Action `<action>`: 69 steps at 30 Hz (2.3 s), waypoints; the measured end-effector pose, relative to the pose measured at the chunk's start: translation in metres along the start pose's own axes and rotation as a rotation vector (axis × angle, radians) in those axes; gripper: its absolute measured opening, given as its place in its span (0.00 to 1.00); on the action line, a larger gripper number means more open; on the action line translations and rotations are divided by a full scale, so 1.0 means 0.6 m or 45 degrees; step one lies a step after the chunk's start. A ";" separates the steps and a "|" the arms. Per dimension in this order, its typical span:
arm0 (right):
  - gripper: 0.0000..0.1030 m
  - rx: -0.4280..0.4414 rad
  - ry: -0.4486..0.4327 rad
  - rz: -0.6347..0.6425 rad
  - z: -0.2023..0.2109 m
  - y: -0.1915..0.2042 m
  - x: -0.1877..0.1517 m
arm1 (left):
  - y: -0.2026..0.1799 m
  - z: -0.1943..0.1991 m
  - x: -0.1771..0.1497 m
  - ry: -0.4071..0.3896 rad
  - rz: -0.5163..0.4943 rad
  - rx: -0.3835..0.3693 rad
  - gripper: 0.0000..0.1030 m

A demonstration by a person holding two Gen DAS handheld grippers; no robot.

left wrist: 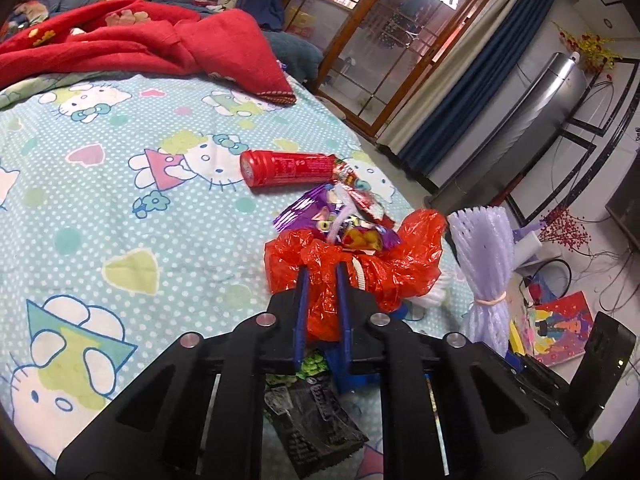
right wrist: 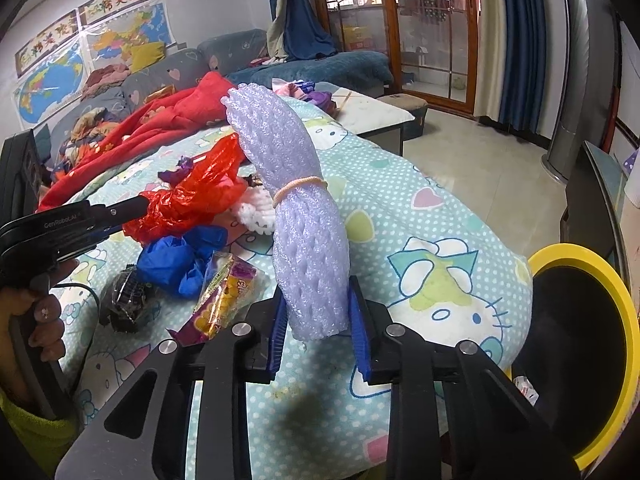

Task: Collect trash
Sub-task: 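Grasp the red plastic bag with the left tool while the right tool grasps the purple foam net, then carry the red bag and purple foam net over the bin with both tools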

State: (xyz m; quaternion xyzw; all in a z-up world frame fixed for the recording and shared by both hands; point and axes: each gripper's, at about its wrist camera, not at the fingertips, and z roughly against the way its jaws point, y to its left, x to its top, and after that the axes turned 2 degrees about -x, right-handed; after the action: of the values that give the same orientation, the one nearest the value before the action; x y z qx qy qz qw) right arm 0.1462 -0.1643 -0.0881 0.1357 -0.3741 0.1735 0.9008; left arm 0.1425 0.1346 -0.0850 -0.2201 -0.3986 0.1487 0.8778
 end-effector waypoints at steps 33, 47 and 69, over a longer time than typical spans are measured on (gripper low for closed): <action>0.22 0.021 -0.186 -0.107 0.099 -0.045 0.039 | -0.138 0.107 -0.002 -0.175 -0.215 -0.082 0.06; 0.22 -0.058 -0.261 -0.200 0.152 -0.107 0.032 | -0.210 0.094 -0.035 -0.163 -0.380 -0.093 0.06; 0.22 -0.211 -0.276 -0.339 0.212 -0.197 -0.034 | -0.311 0.054 -0.095 -0.084 -0.569 -0.156 0.06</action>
State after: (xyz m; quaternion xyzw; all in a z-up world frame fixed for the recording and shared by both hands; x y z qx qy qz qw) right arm 0.1021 -0.3232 -0.0294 0.1273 -0.4606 0.0057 0.8784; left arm 0.0970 -0.0422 -0.0079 -0.1742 -0.4741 -0.0666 0.8605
